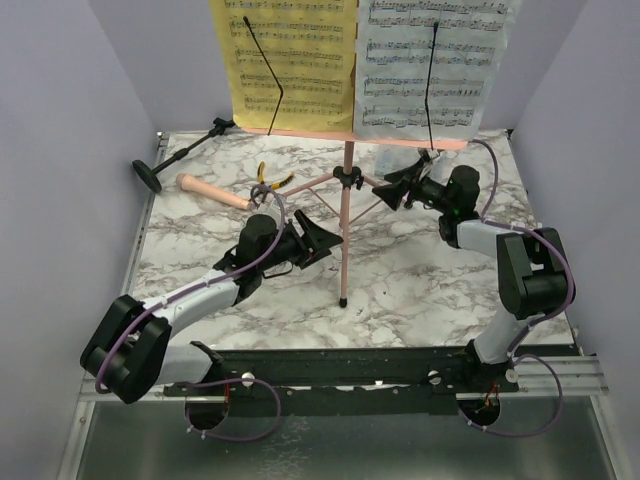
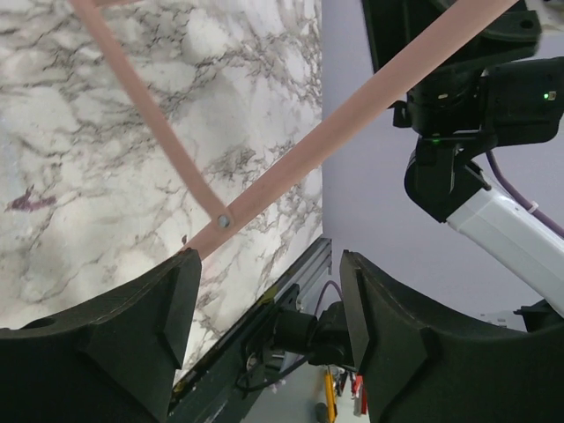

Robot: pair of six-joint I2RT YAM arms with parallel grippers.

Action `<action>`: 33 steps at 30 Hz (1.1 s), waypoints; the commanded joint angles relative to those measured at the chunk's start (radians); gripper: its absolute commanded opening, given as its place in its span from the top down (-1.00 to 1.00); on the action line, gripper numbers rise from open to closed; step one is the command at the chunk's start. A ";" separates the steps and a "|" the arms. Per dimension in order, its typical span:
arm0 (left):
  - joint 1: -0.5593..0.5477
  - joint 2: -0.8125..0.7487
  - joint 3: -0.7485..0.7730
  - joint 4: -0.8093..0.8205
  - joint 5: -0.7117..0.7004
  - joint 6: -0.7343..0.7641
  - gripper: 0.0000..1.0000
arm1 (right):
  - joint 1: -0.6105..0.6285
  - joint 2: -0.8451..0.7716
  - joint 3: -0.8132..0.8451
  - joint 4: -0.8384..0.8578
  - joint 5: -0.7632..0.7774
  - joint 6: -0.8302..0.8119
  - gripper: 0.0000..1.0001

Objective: Set up the instrument practice props

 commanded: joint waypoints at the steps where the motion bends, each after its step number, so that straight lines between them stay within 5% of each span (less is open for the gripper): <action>1: -0.004 0.057 0.089 0.045 0.025 0.077 -0.40 | 0.001 -0.033 0.006 -0.100 0.136 0.013 -0.31; 5: -0.003 0.074 0.098 0.045 0.028 0.074 -0.50 | 0.010 -0.132 -0.048 -0.205 0.228 0.311 -0.31; 8: -0.003 0.023 0.046 0.045 -0.005 0.052 -0.67 | 0.066 -0.217 -0.035 -0.502 0.351 0.422 -0.32; 11: 0.003 -0.052 -0.016 0.042 -0.020 0.023 -0.77 | 0.163 -0.301 -0.042 -0.668 0.428 0.429 -0.43; 18: 0.012 -0.272 -0.118 -0.065 -0.046 -0.015 -0.81 | 0.354 -0.475 -0.132 -0.709 0.700 0.442 -0.56; 26: 0.015 -0.528 -0.112 -0.330 -0.127 0.024 -0.83 | 0.499 -0.371 -0.019 -0.836 1.002 0.394 -0.42; 33: 0.015 -0.613 -0.119 -0.392 -0.146 0.026 -0.83 | 0.614 -0.261 0.087 -0.955 1.251 0.384 -0.25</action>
